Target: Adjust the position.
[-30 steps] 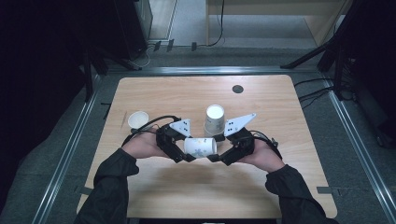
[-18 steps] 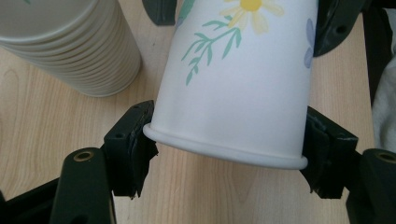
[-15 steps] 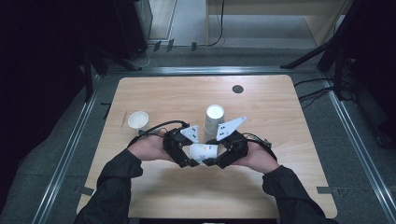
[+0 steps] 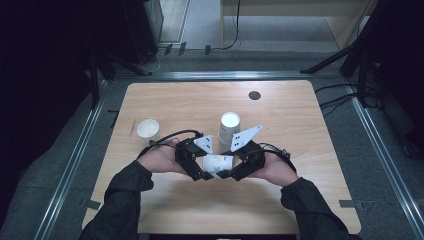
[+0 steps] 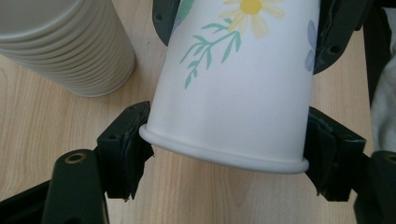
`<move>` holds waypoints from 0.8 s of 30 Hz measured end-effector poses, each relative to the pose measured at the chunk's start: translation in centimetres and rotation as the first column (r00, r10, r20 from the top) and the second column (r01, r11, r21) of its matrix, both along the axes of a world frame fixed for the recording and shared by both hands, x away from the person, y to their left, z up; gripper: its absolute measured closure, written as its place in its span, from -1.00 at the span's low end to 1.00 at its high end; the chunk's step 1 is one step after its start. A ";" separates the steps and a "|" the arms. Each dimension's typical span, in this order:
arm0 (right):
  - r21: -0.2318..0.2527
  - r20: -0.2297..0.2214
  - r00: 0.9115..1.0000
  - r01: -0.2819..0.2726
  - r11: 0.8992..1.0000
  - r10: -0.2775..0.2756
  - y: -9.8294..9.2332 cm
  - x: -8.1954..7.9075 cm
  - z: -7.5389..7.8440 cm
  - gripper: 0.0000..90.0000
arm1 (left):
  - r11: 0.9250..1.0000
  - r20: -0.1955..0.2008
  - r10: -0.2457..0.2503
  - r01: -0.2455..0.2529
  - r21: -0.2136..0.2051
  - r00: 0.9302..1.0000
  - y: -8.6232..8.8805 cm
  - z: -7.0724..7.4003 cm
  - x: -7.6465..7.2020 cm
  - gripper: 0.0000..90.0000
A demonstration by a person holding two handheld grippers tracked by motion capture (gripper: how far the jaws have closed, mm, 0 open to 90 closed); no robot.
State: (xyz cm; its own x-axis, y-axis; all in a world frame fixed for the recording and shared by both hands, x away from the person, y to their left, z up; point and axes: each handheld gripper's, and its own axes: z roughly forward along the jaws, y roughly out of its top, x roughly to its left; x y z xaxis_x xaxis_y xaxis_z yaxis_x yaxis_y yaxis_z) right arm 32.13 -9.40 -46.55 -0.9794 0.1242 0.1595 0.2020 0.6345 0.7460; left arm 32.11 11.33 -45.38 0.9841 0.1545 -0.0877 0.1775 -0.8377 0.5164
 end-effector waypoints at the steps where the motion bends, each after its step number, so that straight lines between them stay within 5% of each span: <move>1: 0.004 0.000 1.000 0.001 1.000 -0.001 -0.1 0.0 0.1 -0.24 | 1.000 -0.001 0.004 -0.004 -0.005 1.000 0.0 0.0 0.0 -0.56; 10: 0.066 0.004 0.999 0.036 0.997 -0.037 -1.6 0.3 1.2 -0.24 | 0.993 -0.007 0.037 -0.038 -0.115 0.999 1.4 0.5 0.3 -0.64; 24: 0.106 0.001 1.000 0.014 0.994 -0.014 -2.0 0.4 1.7 -0.24 | 0.954 -0.077 0.070 -0.089 -0.286 0.995 2.3 0.1 0.1 -0.64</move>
State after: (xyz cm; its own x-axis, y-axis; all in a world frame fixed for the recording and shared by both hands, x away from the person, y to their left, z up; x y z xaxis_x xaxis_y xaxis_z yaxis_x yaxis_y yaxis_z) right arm 32.49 -11.39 -44.82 -0.9779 0.1202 0.1711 0.2090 0.5488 0.8094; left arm 32.17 13.63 -45.29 0.9603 0.1908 -0.2036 0.2789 -0.6361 0.7195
